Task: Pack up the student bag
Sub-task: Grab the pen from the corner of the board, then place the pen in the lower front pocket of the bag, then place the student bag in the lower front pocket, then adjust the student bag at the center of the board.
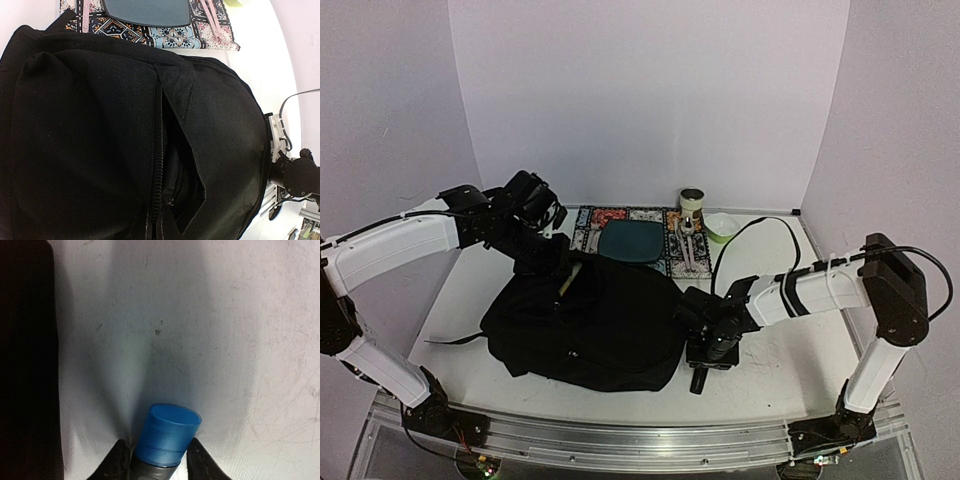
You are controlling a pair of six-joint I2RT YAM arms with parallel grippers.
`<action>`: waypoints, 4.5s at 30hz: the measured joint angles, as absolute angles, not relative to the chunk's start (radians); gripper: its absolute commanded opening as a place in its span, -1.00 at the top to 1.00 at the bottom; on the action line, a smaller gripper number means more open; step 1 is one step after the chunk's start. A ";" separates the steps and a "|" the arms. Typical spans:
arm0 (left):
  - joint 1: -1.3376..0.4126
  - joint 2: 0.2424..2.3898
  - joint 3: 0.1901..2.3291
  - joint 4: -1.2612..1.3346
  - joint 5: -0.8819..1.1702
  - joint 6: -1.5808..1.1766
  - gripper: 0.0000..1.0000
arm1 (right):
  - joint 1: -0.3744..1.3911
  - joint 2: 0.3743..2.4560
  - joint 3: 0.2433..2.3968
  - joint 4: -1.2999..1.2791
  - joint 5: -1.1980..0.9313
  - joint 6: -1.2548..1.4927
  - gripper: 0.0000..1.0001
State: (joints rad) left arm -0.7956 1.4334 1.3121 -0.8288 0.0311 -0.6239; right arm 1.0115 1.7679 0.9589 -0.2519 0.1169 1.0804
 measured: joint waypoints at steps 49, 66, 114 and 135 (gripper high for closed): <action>-0.777 1.431 1.288 -0.818 0.084 -0.625 1.00 | 1.002 1.707 1.418 -0.024 -0.097 1.032 1.00; -0.773 1.433 1.333 -0.818 0.181 -0.653 1.00 | 1.002 1.934 1.519 0.213 -0.183 1.221 1.00; -0.737 1.466 1.372 -0.705 0.257 -0.652 0.46 | 0.973 1.819 1.475 0.098 -0.121 0.917 -0.41; -0.706 1.172 1.102 -0.891 0.118 -0.671 0.09 | 1.012 1.707 1.519 -0.109 -0.052 0.470 -0.56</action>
State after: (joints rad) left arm -0.7055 1.1719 1.1021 -0.8910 0.1180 -0.6705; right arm 1.0116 1.7065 1.5193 -0.1089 -0.0517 0.4701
